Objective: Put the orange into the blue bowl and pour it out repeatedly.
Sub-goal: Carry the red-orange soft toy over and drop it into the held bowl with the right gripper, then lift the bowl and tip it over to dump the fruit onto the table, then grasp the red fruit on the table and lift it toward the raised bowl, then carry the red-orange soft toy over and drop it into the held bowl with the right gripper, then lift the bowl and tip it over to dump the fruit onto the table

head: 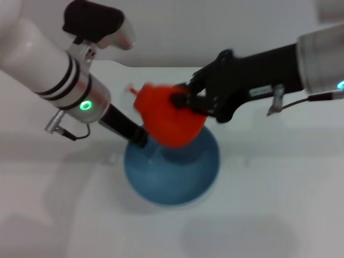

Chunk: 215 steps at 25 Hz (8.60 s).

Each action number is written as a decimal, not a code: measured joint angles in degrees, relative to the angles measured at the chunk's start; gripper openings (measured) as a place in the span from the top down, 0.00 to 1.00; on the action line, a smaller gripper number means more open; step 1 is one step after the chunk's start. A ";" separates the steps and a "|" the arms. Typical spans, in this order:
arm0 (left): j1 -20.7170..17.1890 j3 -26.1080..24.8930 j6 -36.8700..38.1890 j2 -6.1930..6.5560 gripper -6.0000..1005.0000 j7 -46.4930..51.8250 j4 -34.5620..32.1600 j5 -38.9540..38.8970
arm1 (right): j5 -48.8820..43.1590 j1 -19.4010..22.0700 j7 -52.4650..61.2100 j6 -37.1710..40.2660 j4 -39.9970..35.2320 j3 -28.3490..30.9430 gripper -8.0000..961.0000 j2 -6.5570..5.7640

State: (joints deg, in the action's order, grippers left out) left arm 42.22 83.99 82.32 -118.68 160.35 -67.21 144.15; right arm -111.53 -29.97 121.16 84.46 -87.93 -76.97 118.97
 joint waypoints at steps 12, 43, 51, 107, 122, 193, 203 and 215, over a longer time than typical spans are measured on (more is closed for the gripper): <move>0.80 0.10 0.19 0.40 1.00 0.22 -2.21 -2.55 | -4.44 0.65 0.40 -0.35 1.90 -3.45 0.66 0.26; -37.84 35.66 -78.86 0.17 1.00 -22.87 -23.82 21.47 | -24.65 6.41 19.51 14.53 3.93 34.26 0.57 -0.38; -37.57 51.13 -133.01 -0.41 1.00 -60.70 -1.13 11.42 | -24.45 7.12 19.44 14.45 4.00 35.86 0.57 -0.38; -14.45 -15.97 4.38 1.02 1.00 -2.18 -19.44 2.02 | -4.13 -3.67 5.97 -17.49 26.39 -21.26 0.36 0.19; -14.23 -15.66 4.59 1.04 1.00 -2.69 -19.61 2.27 | -0.78 -5.09 5.47 -17.72 33.60 -22.90 0.41 -0.08; -7.72 7.20 -10.84 0.62 1.00 -2.03 -18.51 4.80 | -9.21 9.44 11.88 16.49 1.67 29.47 0.49 -0.45; -26.91 27.87 -43.06 0.52 1.00 -8.79 -32.71 21.37 | -17.31 10.64 13.75 20.24 6.10 36.20 0.49 -0.49; -39.02 43.76 -103.67 -0.05 1.00 -41.40 -14.45 21.30 | -17.77 10.70 13.80 19.72 7.68 36.65 0.49 -0.47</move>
State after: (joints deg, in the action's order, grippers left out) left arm 3.20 127.75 -21.35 -118.72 118.95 -81.66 165.45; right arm -129.30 -19.27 134.96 104.19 -80.25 -40.32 118.50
